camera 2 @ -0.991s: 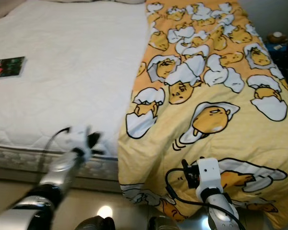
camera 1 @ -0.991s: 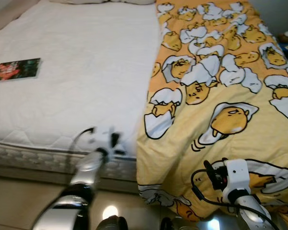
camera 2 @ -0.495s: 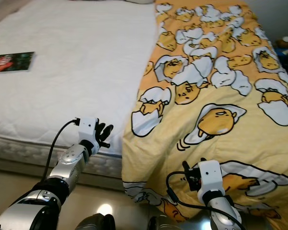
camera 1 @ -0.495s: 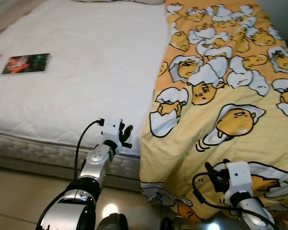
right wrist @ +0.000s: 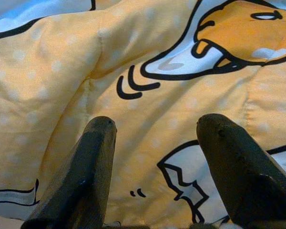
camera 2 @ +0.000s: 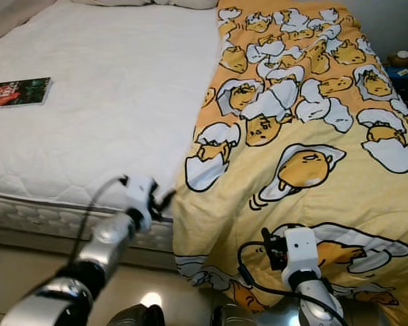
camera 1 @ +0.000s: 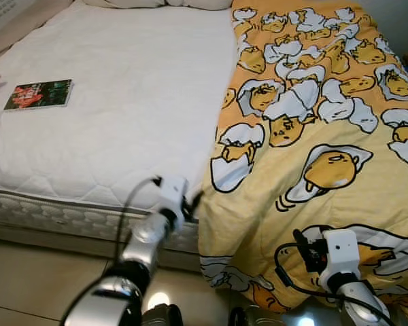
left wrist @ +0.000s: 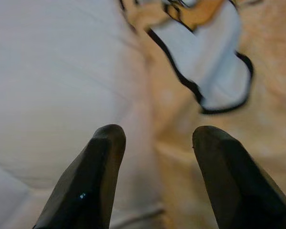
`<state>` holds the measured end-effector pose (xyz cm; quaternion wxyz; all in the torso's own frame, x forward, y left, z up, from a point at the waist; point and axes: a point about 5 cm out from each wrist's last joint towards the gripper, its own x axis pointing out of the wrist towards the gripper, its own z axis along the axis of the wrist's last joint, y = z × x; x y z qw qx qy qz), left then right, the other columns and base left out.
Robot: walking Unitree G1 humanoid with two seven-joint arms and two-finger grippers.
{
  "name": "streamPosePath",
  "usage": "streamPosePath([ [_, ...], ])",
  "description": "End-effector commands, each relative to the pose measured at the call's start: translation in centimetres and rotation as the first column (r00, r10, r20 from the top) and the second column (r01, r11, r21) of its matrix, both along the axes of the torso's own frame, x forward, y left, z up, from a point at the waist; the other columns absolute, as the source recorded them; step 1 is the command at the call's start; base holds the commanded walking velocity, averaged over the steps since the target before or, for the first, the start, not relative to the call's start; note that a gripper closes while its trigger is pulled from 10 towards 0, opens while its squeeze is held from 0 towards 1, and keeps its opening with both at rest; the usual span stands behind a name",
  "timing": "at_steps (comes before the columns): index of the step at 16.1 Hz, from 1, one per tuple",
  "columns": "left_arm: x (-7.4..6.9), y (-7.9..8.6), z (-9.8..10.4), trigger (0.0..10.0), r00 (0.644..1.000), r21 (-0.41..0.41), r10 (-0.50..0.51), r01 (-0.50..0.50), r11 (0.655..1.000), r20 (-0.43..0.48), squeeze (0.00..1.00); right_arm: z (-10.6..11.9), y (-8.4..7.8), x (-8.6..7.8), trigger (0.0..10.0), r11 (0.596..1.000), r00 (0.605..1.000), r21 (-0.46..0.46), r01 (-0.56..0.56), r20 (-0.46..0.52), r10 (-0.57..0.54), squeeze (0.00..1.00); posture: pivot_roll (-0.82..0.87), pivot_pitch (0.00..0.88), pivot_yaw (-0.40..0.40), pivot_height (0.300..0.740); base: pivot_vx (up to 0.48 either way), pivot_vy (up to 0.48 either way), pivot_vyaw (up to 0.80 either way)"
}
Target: Clean up the room
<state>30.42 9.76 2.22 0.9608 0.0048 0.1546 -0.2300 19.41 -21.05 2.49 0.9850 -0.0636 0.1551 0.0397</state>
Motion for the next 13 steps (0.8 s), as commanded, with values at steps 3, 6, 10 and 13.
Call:
streamPosePath([
  [3,-0.1,-0.1,-0.1,10.0,1.0,0.023,-0.023,0.023,0.999,0.005,1.0,0.1,0.2,0.3,10.0,1.0,1.0,-0.001,-0.002,0.011,0.002,0.0,-0.21,0.107,0.027,0.74,0.0,0.0,0.0],
  [6,-0.2,0.2,-0.6,10.0,0.999,0.019,0.005,-0.004,1.0,-0.052,1.0,0.1,0.3,0.1,10.0,1.0,1.0,0.004,-0.018,0.014,0.018,0.0,-0.22,0.111,0.025,0.74,0.0,0.0,0.0],
  [10,0.1,0.1,-0.8,10.0,0.989,-0.043,0.037,-0.044,0.998,-0.141,1.0,-0.3,0.5,-2.6,10.0,0.977,0.977,-0.049,-0.209,-0.052,0.206,0.0,-0.25,0.142,0.0,0.74,0.0,0.0,0.0],
  [13,0.2,-1.0,-0.8,10.0,0.985,-0.059,0.032,-0.042,0.997,-0.168,1.0,-0.6,-0.6,-5.2,10.0,0.931,0.933,-0.11,-0.347,-0.142,0.331,0.0,-0.29,0.168,-0.01,0.74,0.0,0.0,0.0],
])
